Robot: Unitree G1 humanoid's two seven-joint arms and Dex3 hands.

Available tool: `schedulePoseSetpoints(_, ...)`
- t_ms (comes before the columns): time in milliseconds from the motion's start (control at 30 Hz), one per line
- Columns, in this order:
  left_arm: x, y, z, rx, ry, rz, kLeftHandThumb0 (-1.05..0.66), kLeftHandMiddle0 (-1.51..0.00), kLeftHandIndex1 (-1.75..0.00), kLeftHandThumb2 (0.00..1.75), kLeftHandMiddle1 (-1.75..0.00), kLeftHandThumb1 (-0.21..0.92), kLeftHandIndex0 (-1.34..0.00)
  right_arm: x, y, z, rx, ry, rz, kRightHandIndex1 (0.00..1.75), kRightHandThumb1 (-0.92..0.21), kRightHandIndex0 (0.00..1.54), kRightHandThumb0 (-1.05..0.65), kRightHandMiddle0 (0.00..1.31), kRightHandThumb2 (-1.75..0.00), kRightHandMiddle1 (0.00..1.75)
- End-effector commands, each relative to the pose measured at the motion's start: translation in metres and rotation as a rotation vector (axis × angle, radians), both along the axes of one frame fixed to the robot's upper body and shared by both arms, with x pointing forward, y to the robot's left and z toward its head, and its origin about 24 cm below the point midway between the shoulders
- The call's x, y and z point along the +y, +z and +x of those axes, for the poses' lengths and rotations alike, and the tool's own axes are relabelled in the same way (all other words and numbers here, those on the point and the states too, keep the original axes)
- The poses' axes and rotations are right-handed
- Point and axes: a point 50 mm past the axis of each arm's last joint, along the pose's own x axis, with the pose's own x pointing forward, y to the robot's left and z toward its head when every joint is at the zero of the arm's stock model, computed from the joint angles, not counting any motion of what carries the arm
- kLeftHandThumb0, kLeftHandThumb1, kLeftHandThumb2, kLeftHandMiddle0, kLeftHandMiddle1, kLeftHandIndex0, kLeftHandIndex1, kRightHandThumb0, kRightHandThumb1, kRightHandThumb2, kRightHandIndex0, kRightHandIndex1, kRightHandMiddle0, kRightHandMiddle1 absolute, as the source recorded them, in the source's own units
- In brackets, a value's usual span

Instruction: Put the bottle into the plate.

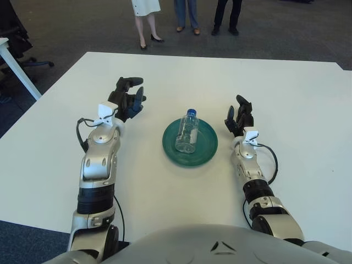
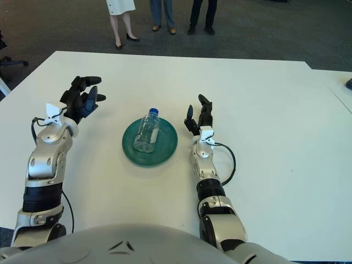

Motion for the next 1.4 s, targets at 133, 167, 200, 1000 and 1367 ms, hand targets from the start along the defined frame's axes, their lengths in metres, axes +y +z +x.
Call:
schedulePoseSetpoints(133,-0.004,-0.015,0.006,0.051,0.023,0.038,-0.67,-0.29,-1.22,0.57,-1.37,0.92,-0.11,-0.001,-0.036,-0.023,0.175,-0.021,0.035,0.0,-0.92,0.32,-0.73,0.0,-0.73,0.64)
schedulePoseSetpoints(167,-0.005,-0.016,0.006,0.054,0.025,0.041,-0.67,-0.29,-1.22,0.57,-1.37,0.92,-0.11,-0.001,-0.036,-0.023,0.176,-0.022,0.035,0.0,-0.92,0.32,-0.73,0.0,-0.73,0.64)
schedulePoseSetpoints(200,-0.006,-0.018,0.006,0.058,0.027,0.042,-0.67,-0.29,-1.22,0.58,-1.38,0.92,-0.11,-0.002,-0.036,-0.023,0.176,-0.023,0.034,0.0,-0.92,0.32,-0.73,0.0,-0.73,0.64)
schedulePoseSetpoints(1000,-0.026,-0.075,-0.027,0.106,0.061,-0.051,-0.63,-0.3,-1.21,0.63,-1.27,0.92,-0.1,-0.014,-0.036,-0.025,0.169,-0.032,0.025,0.01,-0.92,0.33,-0.71,0.0,-0.74,0.62)
schedulePoseSetpoints(1367,-0.029,-0.114,-0.059,0.119,0.095,-0.092,-0.66,-0.34,-1.06,0.65,-1.0,0.92,-0.1,-0.021,-0.036,-0.027,0.171,-0.032,0.017,0.01,-0.92,0.33,-0.71,0.0,-0.74,0.63)
